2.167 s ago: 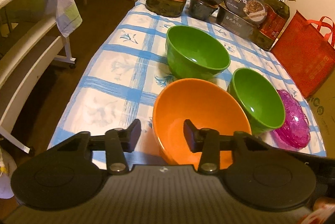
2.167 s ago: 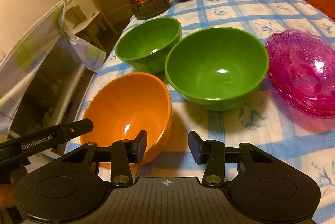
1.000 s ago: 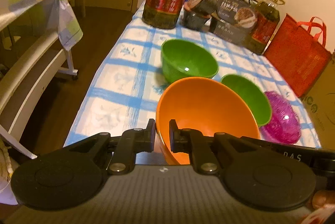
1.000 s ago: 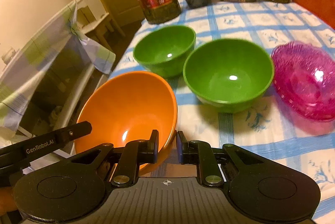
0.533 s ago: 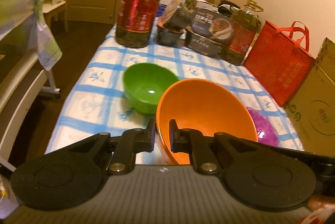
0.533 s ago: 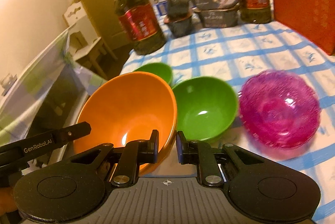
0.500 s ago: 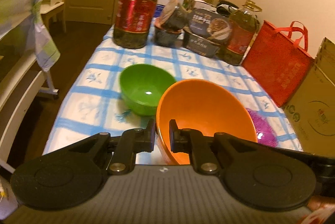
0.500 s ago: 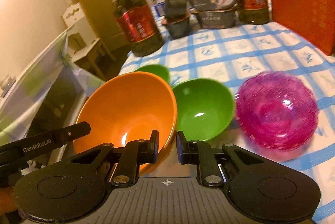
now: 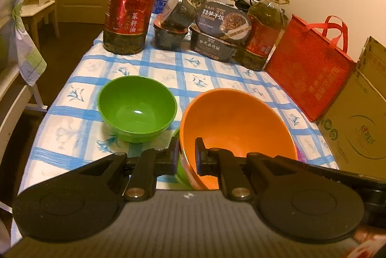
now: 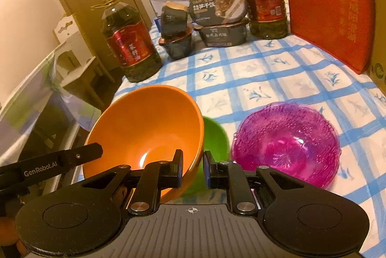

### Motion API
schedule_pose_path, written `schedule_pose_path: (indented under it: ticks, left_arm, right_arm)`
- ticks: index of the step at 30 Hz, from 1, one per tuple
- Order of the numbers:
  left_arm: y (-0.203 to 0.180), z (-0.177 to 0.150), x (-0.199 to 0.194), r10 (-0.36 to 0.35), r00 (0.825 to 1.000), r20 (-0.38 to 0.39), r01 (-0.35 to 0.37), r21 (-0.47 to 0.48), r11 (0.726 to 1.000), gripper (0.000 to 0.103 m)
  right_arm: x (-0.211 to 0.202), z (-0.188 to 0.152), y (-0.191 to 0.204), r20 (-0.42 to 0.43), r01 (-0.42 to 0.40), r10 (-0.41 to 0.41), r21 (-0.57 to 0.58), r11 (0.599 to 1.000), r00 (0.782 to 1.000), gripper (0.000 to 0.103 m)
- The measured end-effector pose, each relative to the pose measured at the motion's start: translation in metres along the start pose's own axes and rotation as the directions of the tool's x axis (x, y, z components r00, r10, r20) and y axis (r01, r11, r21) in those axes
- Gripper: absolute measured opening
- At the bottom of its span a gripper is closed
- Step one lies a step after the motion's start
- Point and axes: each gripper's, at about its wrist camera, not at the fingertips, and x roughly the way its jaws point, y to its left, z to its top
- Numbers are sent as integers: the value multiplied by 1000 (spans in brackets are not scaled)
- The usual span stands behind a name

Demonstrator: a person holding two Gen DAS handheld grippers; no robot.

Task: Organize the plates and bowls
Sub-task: 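Lift the orange bowl with both grippers and carry it over the large green bowl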

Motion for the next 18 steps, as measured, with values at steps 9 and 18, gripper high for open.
schedule_pose_path:
  ticks: [9, 18]
  left_arm:
    - [-2, -1, 36, 14, 999, -51, -14, 0, 1000, 11]
    - [1, -6, 62, 43, 996, -77, -42, 13, 999, 11]
  right_arm:
    - [29, 6, -14, -35, 34, -34, -19, 999, 999, 17]
    - [60, 5, -20, -74, 52, -55, -50, 997, 996, 17]
